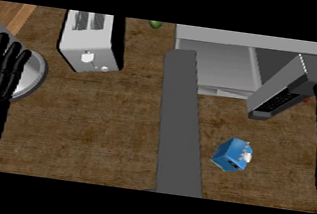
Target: Pick up the milk, place it into the microwave and close the microwave
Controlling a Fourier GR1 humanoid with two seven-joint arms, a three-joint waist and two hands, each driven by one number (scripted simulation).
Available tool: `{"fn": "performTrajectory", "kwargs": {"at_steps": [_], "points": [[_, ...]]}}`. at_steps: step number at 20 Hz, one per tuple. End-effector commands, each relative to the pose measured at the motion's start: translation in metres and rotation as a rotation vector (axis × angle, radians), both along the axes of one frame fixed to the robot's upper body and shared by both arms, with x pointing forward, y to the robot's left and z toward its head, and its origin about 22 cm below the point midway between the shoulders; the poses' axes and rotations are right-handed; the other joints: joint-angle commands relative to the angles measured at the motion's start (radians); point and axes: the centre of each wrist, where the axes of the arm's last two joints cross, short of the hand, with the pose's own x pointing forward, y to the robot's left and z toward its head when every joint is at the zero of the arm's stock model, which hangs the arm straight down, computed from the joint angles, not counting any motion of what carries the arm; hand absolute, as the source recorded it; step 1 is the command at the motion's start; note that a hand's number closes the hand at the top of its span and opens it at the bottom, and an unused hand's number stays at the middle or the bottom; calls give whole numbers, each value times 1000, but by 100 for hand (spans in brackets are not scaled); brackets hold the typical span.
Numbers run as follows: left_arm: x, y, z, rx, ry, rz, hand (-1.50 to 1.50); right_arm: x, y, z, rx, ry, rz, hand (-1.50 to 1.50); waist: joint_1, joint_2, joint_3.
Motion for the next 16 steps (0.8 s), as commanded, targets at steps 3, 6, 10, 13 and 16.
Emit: {"fn": "performTrajectory", "kwargs": {"at_steps": [3,6,10,13,16], "points": [[15,-7,2,-55,15,-23,-150,-18,43,11,35,-10,-108,-150,17,-14,1],[19,7,-22,-93,6,4,-150,-27,80,19,59,-41,-166,-150,20,-15,-1],[11,6,-36,-168,121,50,-150,-41,114,7,30,95,-131,-150,21,-16,0],[-20,16,-25,-163,129,82,-150,-67,108,30,66,99,-151,-150,21,-18,0],[-27,49,-26,-170,116,62,-150,-69,123,14,26,124,-174,-150,22,-16,1]]}}
